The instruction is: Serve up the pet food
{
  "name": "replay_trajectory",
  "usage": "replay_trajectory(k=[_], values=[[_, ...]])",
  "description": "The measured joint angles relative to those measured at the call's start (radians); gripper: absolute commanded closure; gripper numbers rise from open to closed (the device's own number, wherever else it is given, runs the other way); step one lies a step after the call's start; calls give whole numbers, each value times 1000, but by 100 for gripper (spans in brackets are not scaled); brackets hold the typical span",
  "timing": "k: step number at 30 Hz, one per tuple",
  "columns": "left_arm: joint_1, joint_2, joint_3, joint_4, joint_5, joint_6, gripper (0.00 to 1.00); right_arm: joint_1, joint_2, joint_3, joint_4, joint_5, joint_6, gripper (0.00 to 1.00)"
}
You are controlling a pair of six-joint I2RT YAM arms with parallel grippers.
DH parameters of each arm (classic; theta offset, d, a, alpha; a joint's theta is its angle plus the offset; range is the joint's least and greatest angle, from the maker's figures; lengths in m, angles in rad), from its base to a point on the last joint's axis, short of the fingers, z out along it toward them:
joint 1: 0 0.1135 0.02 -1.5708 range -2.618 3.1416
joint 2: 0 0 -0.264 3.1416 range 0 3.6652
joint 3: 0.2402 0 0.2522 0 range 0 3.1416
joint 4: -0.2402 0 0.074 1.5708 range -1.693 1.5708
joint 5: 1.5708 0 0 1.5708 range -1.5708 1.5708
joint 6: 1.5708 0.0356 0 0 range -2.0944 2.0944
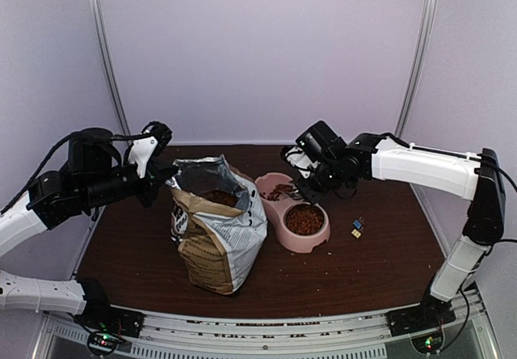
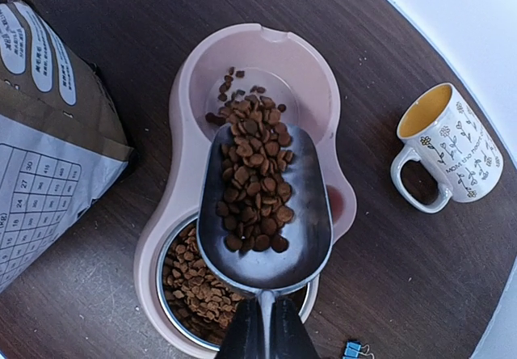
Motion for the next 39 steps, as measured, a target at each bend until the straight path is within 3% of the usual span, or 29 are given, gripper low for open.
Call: replay_trajectory(k=[20,39], values=[[0,-2,0,-2,2,5,100,-5,97,170,-186,31,-58,100],[0,-8,-5,1,4,6,100,-5,98,179,-200,65,-97,100]])
